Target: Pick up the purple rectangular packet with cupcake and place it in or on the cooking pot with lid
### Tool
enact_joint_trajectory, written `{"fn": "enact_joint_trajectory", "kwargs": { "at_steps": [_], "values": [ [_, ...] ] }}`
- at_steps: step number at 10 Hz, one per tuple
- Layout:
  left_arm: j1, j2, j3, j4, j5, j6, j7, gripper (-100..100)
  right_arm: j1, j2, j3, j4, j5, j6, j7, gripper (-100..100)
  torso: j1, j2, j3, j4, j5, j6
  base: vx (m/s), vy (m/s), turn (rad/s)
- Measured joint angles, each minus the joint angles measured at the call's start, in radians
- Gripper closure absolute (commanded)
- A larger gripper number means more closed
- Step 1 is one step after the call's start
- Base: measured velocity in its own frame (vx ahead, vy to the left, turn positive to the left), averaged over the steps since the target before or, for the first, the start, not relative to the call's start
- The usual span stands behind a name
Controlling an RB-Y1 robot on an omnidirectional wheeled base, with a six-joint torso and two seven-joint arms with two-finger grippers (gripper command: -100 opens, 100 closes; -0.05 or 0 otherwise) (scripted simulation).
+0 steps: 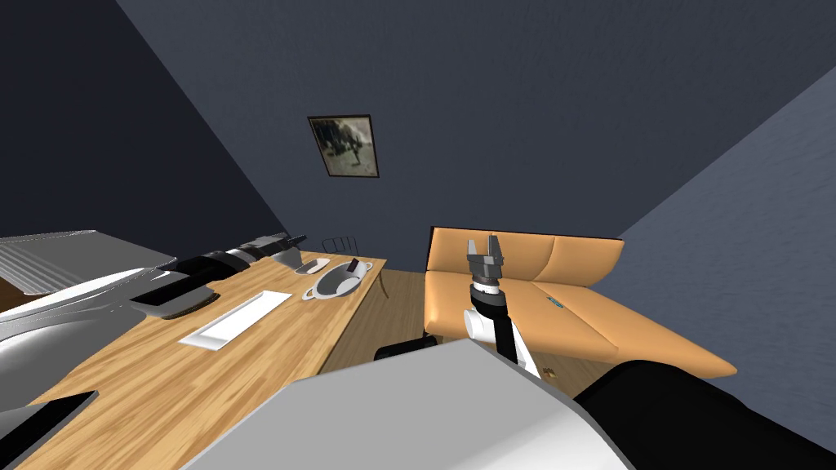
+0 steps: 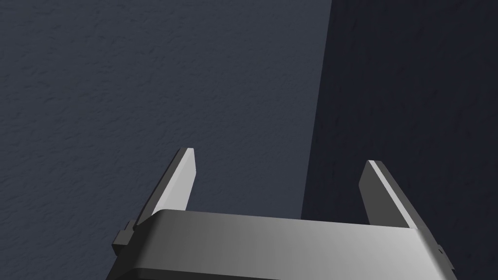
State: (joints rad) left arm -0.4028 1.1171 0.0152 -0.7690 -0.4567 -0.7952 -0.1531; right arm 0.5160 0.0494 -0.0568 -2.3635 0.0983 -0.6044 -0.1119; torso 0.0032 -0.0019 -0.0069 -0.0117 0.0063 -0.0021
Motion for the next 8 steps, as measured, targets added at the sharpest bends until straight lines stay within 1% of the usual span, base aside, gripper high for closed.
{"fn": "enact_joint_trajectory", "kwargs": {
  "at_steps": [1,3,8],
  "values": [
    [0.001,0.008,0.000,-0.008,0.000,0.005,0.008,-100,0.000,0.000,0.000,0.000,0.000,0.000,0.000,0,0.000,0.000,0.000,0.000,0.000,0.000,-0.004,-0.005,0.016],
    [-0.003,0.014,-0.001,-0.002,0.000,0.001,0.013,-100,0.000,0.000,0.000,0.000,0.000,0.000,0.000,0,0.000,0.000,0.000,0.000,0.000,0.000,0.002,0.002,-0.006],
    [0.000,0.015,0.000,-0.006,0.000,0.004,0.014,-100,0.000,0.000,0.000,0.000,0.000,0.000,0.000,0,-0.001,0.000,0.000,0.000,0.000,0.000,-0.001,-0.002,0.005]
  ]
}}
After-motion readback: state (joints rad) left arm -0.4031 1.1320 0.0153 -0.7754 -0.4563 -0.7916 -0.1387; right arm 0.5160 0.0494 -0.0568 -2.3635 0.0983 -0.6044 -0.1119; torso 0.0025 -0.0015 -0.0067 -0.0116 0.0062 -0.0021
